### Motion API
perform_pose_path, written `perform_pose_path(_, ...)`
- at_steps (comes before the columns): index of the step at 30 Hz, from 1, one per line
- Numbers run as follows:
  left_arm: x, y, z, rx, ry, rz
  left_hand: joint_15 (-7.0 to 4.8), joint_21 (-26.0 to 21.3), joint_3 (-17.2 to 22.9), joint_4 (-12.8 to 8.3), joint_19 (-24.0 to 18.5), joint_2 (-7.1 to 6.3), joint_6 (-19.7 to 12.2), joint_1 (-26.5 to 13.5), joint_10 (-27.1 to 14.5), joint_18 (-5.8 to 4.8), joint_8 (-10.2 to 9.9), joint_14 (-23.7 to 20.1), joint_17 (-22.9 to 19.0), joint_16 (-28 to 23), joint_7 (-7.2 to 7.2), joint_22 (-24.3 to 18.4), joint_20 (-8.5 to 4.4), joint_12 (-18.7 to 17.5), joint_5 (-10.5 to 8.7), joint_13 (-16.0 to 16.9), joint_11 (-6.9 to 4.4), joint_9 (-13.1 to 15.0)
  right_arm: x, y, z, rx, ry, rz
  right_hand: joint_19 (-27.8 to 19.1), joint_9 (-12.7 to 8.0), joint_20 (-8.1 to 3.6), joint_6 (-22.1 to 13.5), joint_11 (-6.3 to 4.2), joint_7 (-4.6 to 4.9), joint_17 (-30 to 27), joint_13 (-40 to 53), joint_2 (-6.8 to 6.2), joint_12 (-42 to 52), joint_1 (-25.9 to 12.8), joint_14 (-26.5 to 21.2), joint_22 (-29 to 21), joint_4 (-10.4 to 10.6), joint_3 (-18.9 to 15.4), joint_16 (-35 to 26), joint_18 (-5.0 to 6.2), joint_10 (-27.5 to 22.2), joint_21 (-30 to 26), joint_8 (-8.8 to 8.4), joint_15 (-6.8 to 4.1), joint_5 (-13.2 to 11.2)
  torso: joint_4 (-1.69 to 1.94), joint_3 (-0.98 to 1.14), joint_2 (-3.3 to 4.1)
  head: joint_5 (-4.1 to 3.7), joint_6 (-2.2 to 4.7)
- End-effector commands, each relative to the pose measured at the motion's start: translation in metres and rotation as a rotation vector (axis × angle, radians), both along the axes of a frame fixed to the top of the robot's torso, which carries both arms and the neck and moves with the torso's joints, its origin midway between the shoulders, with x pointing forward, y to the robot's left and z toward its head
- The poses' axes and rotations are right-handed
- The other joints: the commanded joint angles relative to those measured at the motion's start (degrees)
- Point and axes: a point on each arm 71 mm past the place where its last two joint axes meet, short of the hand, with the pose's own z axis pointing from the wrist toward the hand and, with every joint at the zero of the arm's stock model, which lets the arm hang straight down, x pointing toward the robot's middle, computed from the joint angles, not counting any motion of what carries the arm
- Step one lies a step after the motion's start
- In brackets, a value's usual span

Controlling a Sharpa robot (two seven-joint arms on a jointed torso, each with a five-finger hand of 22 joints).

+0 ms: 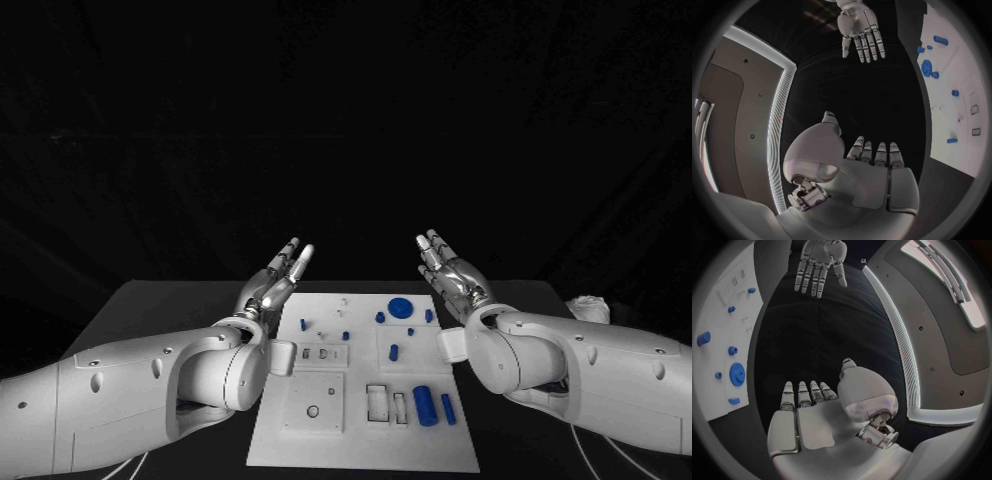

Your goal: Assemble the parts on the task board

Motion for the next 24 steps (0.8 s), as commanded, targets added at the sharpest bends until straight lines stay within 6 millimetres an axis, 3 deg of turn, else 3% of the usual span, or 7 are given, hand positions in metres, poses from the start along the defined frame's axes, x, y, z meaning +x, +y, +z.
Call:
perform_pose_path(1,-0.001,-0.004,0.004,-0.089,-0.005,-0.046,-4.20,-0.2,-0.6,0.9,0.0,-0.65,1.0,2.8,0.0,0.84,0.4,0.0,-0.1,-0.2,0.08,-0.1,-0.29,-0.2,0.17,-0.1,-0.33,0.1,-0.002,0.008,0.001,0.093,0.041,0.135,-0.1,0.4,2.76,1.6,2.83,0.99,-0.1,-0.1,-0.72,-0.2,4.6,0.0,-0.1,0.7,-1.5,-0.2,1.38,0.0,-0.2,0.37,2.14,-0.2,0.00,0.00,0.01,0.01,0.01)
perform_pose_path(6,-0.001,-0.004,0.004,-0.089,-0.005,-0.046,-3.44,-0.2,0.0,0.9,0.0,-2.06,1.1,3.1,0.0,0.31,0.4,0.0,-0.1,-0.2,0.08,-0.1,0.00,-0.2,0.01,-0.1,-0.31,0.1,-0.002,0.008,0.001,0.101,0.049,0.159,-0.1,0.4,5.77,1.8,4.67,0.68,-0.1,-0.1,-1.43,-0.2,6.2,0.0,-0.1,0.6,-2.4,-0.2,0.79,0.0,-0.2,0.35,6.34,-2.3,0.00,0.00,0.01,0.01,0.01)
perform_pose_path(7,-0.004,0.000,0.006,-0.123,-0.013,-0.085,-3.42,-0.2,0.1,0.9,0.0,-2.16,1.1,3.1,0.0,0.30,0.4,0.0,-0.1,-0.2,0.07,-0.1,0.02,-0.2,0.01,-0.1,-0.31,0.1,-0.003,-0.004,0.002,0.093,0.042,0.214,-0.1,0.4,6.25,1.8,4.98,0.76,-0.1,-0.1,-1.53,-0.2,6.5,0.0,-0.1,0.6,-2.4,-0.2,0.71,0.0,-0.2,0.36,6.94,-2.5,0.12,0.01,0.02,0.66,-4.71)
perform_pose_path(11,-0.004,0.002,0.006,-0.131,-0.020,-0.098,-3.05,-0.2,1.1,1.0,0.0,-2.92,1.2,3.5,0.0,0.44,0.4,0.0,-0.1,-0.2,0.17,-0.1,0.77,-0.2,0.08,-0.1,-0.20,0.1,-0.005,-0.007,0.002,0.090,0.046,0.219,1.1,0.5,8.65,2.3,7.05,1.68,0.5,-0.1,-2.23,-0.2,7.9,0.6,0.7,0.4,-2.9,0.5,0.47,0.0,0.8,0.47,9.59,-3.1,0.22,0.02,-0.04,0.71,-5.68)
perform_pose_path(14,-0.005,0.003,0.007,-0.137,-0.028,-0.118,-2.41,-0.2,2.1,0.9,0.0,-3.25,1.3,3.7,0.0,0.82,0.4,0.0,-0.1,-0.2,0.00,-0.1,2.81,-0.2,0.12,-0.1,-0.43,0.1,-0.006,-0.009,0.002,0.080,0.047,0.227,8.2,0.6,11.89,2.4,8.25,1.94,4.4,0.2,-3.06,0.4,9.8,9.4,3.1,-0.2,-3.0,6.2,1.09,0.2,5.4,0.49,12.37,-3.3,0.06,-0.04,-0.03,1.42,-6.95)
perform_pose_path(19,-0.008,0.006,0.009,-0.130,-0.042,-0.166,-1.23,-0.2,2.9,0.9,0.0,-3.18,1.5,4.4,0.0,1.16,0.5,0.0,-0.1,-0.2,-0.11,-0.1,5.55,-0.2,0.41,-0.1,-0.58,0.2,-0.006,-0.011,0.007,0.013,0.036,0.251,31.4,1.3,12.36,5.5,10.97,3.45,9.9,2.3,-4.40,7.5,16.0,29.4,7.3,-4.9,-1.8,17.3,1.21,3.8,15.9,1.24,12.87,-2.5,0.03,-0.04,0.05,2.06,-9.10)
perform_pose_path(24,-0.013,0.010,0.010,-0.128,-0.027,-0.209,-0.04,-0.2,3.2,0.9,0.0,-2.67,2.3,5.6,0.0,1.38,0.6,0.0,-0.1,-0.2,0.40,-0.1,7.51,-0.2,1.59,-0.1,-0.06,0.2,0.002,-0.013,0.023,-0.189,0.004,0.319,45.9,6.6,11.23,21.9,12.19,5.82,11.8,5.7,-4.44,21.7,24.3,41.7,7.7,-11.4,2.2,24.6,1.79,9.7,19.2,7.41,11.21,3.0,0.10,-0.08,0.09,2.72,-12.52)
